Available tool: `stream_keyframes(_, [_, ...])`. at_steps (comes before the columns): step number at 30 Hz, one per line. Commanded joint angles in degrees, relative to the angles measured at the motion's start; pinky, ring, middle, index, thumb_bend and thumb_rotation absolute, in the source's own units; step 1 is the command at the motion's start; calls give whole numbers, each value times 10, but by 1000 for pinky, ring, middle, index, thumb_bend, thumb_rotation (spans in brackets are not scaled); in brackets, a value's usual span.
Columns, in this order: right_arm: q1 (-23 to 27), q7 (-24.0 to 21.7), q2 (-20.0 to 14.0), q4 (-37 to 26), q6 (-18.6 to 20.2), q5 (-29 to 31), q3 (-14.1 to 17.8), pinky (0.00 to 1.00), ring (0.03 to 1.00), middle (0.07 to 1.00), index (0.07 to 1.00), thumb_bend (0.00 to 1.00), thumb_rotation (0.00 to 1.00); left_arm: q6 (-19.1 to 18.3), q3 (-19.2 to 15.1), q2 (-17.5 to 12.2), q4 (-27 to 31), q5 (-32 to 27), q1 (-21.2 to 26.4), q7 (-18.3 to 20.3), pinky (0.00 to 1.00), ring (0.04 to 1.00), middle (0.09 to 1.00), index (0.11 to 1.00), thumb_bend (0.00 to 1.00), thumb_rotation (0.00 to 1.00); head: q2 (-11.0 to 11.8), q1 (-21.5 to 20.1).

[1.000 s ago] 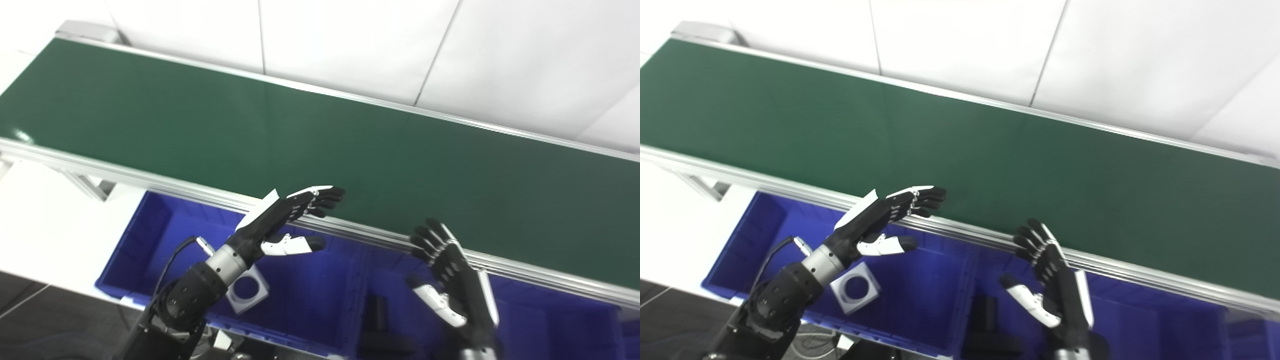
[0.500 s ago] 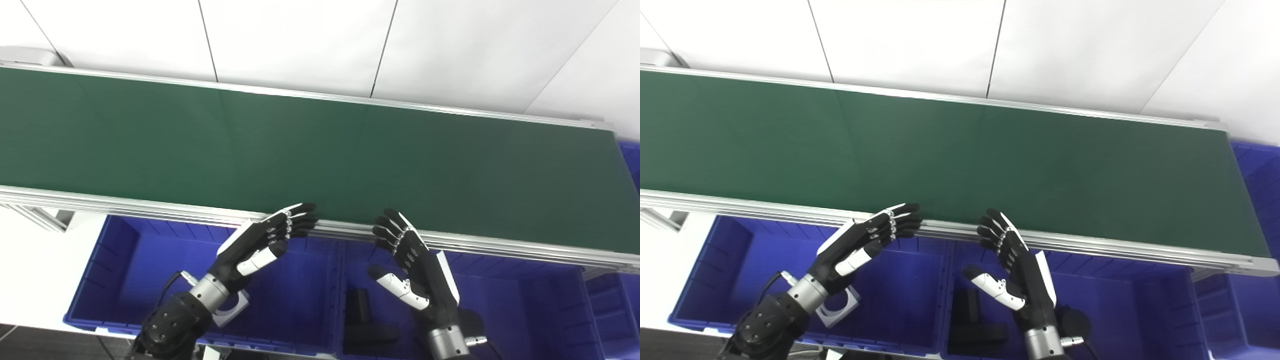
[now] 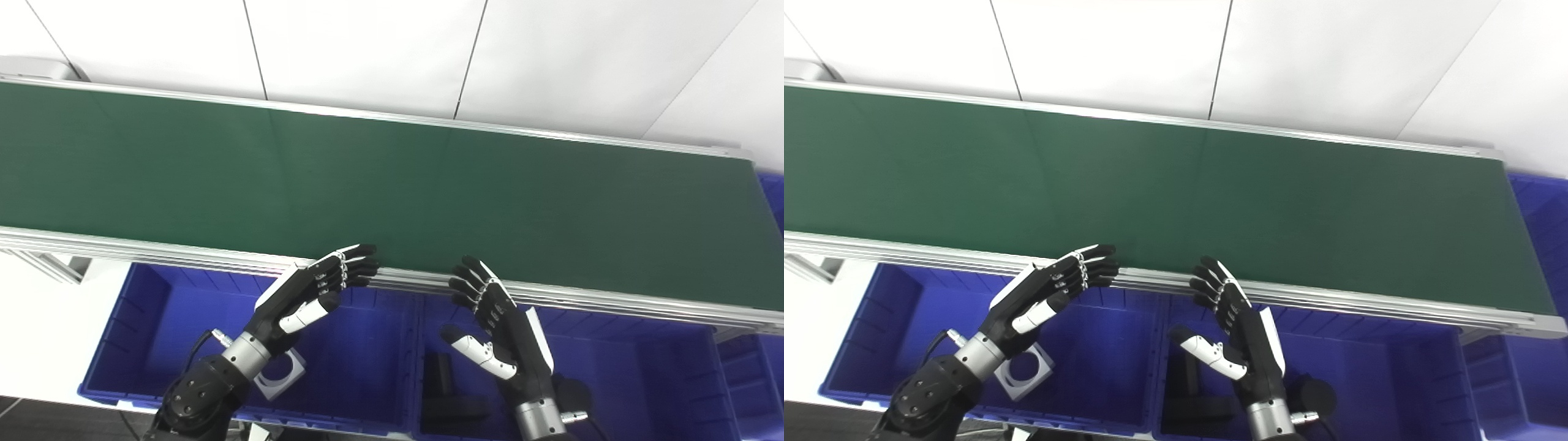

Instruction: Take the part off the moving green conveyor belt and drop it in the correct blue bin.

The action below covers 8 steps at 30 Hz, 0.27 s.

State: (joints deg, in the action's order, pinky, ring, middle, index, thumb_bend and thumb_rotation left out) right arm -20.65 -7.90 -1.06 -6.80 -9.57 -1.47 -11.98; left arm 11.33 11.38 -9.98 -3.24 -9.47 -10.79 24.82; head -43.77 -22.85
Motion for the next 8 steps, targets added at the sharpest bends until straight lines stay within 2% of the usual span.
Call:
stream_keyframes(1, [0,3,3,-12,-27,2,0,799,835,860,899,770,405,20,-1,-2,10,-5,5,5,833,846,833,865,830,732,2,0])
stream_keyframes(5, [-2,3,3,-12,-33,1,-1,800,834,858,898,761,399,18,-1,-3,13,-8,3,6,839,849,833,864,833,726,2,0])
stream_keyframes(8, [-6,8,9,-15,-37,-8,-5,792,831,857,894,755,398,21,-5,-6,12,-13,3,9,838,847,835,858,837,719,4,-36])
